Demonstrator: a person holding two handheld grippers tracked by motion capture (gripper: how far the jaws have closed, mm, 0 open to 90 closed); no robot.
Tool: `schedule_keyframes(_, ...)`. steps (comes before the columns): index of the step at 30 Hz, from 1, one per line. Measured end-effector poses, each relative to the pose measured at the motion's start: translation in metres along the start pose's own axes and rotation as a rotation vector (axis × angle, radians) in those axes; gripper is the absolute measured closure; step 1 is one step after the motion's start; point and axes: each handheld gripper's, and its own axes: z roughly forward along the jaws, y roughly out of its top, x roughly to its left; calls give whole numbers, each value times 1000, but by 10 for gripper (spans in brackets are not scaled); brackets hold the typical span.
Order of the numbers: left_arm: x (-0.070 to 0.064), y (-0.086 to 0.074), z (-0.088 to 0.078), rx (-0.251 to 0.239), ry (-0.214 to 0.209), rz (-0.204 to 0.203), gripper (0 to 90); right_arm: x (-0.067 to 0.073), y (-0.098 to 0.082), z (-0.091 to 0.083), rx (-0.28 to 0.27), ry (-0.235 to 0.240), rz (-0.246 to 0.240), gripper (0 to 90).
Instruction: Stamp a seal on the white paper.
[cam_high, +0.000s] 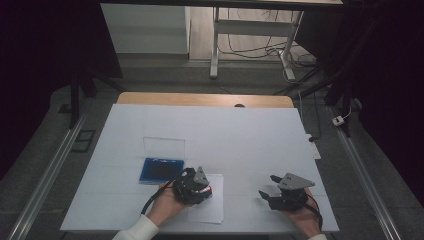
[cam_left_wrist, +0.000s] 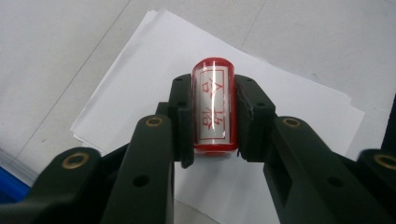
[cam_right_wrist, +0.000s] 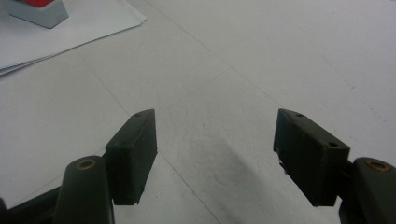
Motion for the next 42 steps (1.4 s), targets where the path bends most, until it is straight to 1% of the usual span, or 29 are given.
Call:
schedule_keyframes(3,1,0,-1,-6,-6,-2,703,0,0,-1,-2,3,-1,302)
schedule_keyframes(4,1,0,-2,-20,-7,-7,702,0,1,-1,-4,3,-2,302)
schedule_keyframes(6,2,1,-4,-20,-11,-14,700,0,1,-2,-11,1,1,302)
schedule_keyframes(9,2,1,-6,-24,0,-13,698,-1,0,-2,-11,1,2,302)
schedule_keyframes(12,3,1,-13,-71,-1,-29,698,-2,0,-4,-10,-8,3,302)
schedule_keyframes(15,5,1,-23,-126,-9,-50,697,-3,-1,-4,-17,-3,5,302)
schedule_keyframes(17,6,1,-29,-148,-13,-54,697,-3,-1,-3,-16,-3,5,302)
schedule_keyframes(21,7,1,-36,-176,-18,-62,696,-2,-1,-3,-9,-2,3,302)
schedule_keyframes(25,8,1,-41,-189,-14,-65,696,-2,-1,-3,-12,-4,5,302)
schedule_keyframes(28,10,0,-45,-186,-9,-64,695,-3,-1,-3,-12,-2,4,302)
schedule_keyframes(33,13,-1,-50,-194,-7,-68,695,-2,-1,-4,-15,-6,4,301)
schedule_keyframes(35,13,-2,-53,-198,-3,-64,695,-2,-1,-5,-15,-7,0,302)
schedule_keyframes(38,14,-3,-58,-209,2,-70,695,-2,-1,-7,-11,-16,-1,302)
schedule_keyframes(40,15,-4,-62,-210,7,-68,695,-3,-2,-6,-20,-10,9,302)
schedule_keyframes(42,17,-4,-65,-213,9,-71,695,-4,-2,-7,-16,-12,5,302)
